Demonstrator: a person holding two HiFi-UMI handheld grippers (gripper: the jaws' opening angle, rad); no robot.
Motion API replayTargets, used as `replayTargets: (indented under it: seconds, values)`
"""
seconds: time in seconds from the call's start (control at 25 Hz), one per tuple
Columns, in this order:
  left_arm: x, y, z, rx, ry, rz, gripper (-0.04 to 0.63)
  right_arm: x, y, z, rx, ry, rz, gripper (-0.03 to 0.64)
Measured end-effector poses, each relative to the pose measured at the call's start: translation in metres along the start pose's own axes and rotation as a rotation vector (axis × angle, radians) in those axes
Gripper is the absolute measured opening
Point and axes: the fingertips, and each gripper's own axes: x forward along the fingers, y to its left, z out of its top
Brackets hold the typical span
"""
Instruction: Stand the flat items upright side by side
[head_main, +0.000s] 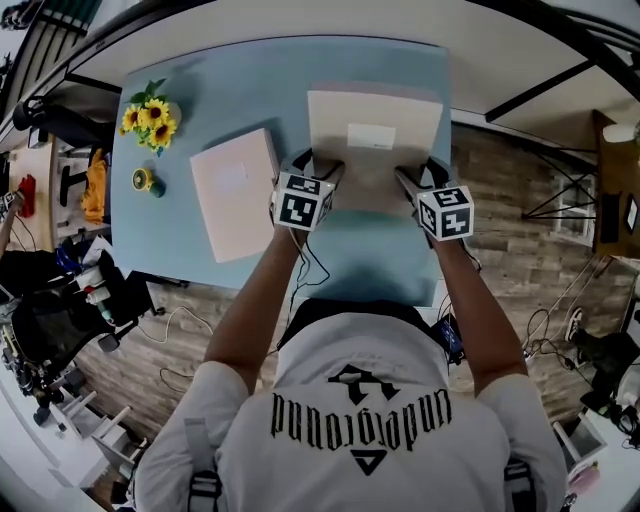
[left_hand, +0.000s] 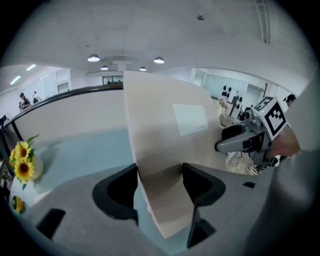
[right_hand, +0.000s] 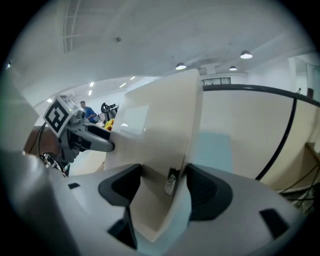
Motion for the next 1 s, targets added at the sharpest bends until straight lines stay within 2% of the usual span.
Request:
replayTargets:
  seconds: [0.2,0.52,1.0]
  values:
    - [0.003,0.012,0.038,0.053,-0.127,0.052,0.288,0.006,-0.012,0.031,-0.053,-0.083,-0.053,0.290]
    - [0.010,0.028,0.063,0.124,-0.282,0.131,0.290,0.019,-0.026,0.062,-0.189,-0.177,-0.142,0.287]
    - [0.036,0.042,0.063,0.146,-0.355,0.161,0.290,0.045,-0.038,0.066,-0.277,-0.224,-0.213,0.287]
